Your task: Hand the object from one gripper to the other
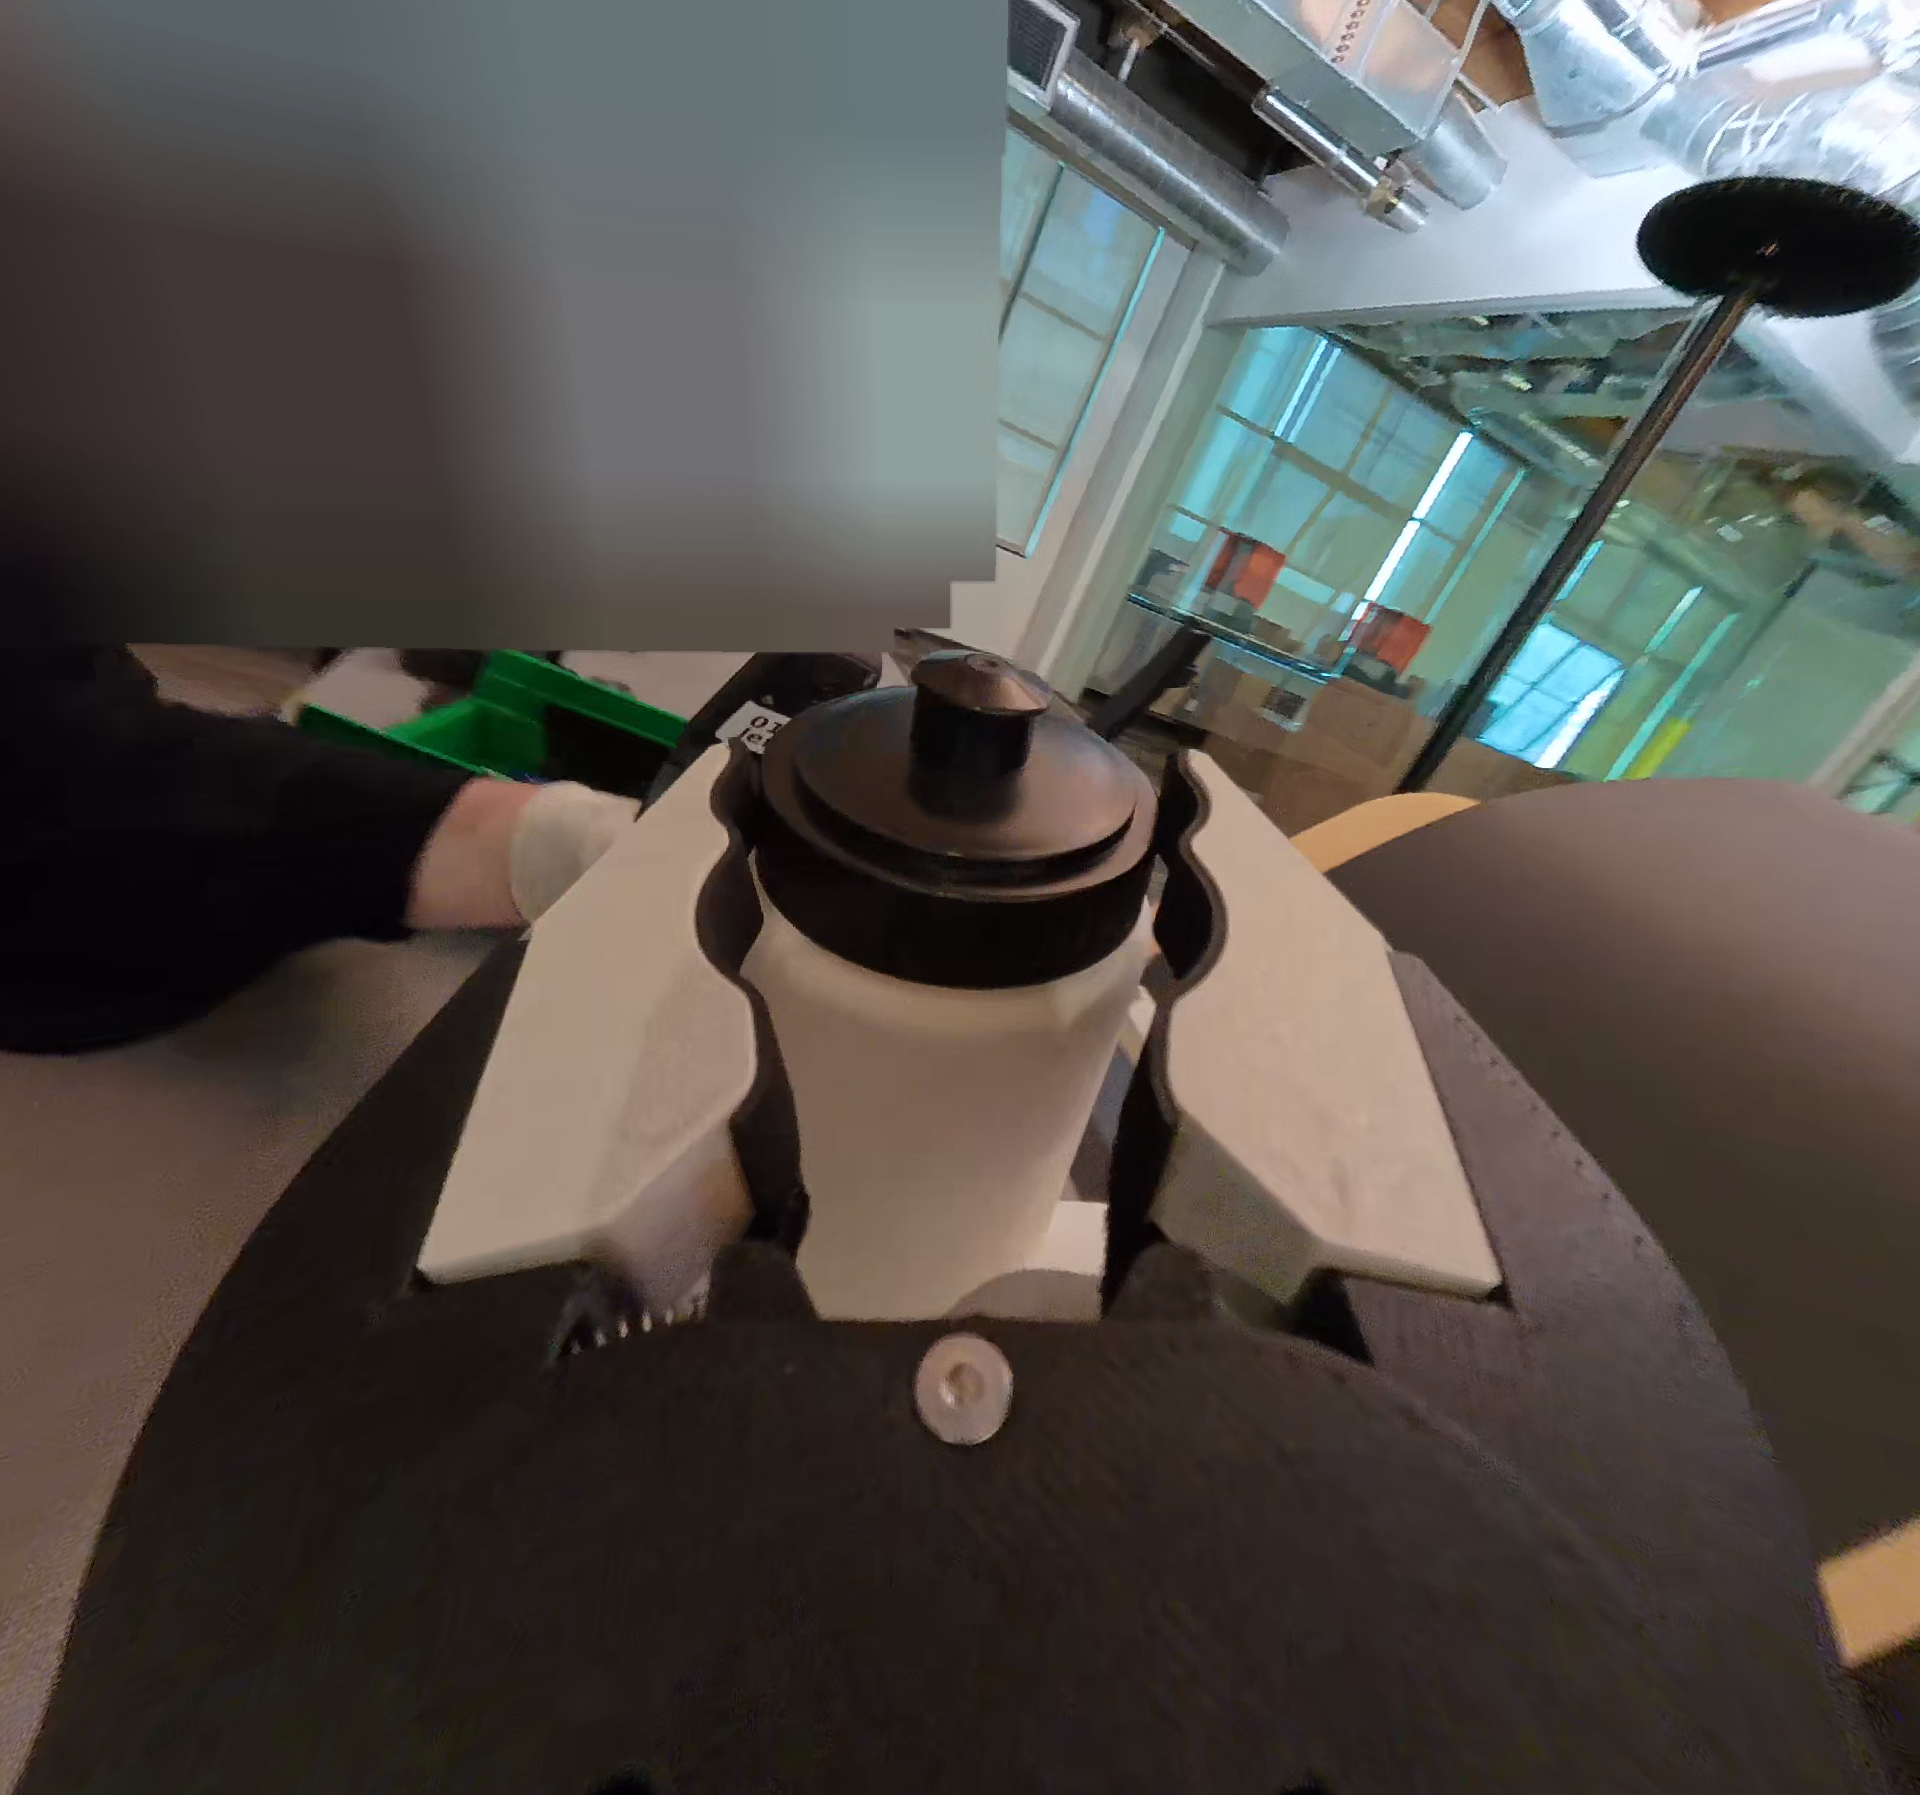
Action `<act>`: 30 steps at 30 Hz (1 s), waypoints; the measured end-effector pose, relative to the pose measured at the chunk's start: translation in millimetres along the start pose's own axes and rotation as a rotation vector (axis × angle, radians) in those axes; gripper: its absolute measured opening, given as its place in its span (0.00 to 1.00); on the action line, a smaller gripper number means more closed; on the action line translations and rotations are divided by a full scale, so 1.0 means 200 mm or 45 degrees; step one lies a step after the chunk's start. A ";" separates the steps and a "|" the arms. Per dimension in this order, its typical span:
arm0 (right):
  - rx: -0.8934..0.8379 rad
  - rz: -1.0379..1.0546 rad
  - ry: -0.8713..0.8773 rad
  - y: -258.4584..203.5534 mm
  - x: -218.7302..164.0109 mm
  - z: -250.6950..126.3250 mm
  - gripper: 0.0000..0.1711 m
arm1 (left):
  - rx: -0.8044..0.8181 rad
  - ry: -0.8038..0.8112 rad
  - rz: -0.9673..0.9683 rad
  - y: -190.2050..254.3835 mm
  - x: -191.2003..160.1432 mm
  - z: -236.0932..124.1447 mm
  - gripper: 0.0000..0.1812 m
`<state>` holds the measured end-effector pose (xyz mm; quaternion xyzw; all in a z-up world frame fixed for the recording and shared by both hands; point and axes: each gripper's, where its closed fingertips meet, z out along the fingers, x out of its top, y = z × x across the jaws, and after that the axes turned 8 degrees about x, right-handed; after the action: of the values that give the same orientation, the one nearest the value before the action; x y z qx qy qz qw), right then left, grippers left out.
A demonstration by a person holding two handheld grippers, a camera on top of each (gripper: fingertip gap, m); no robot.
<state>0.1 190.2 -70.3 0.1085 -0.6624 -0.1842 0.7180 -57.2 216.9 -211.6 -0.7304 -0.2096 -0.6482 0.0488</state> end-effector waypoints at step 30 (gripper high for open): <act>0.427 -1.413 -0.722 -0.86 -0.44 0.45 0.44 | -1.449 0.117 -0.910 0.51 -0.03 -0.16 0.72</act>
<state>-114.5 77.9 -210.3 0.4926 -0.6917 -0.4437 0.2863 -49.2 112.3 -193.0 -0.4996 -0.0617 -0.6645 -0.5523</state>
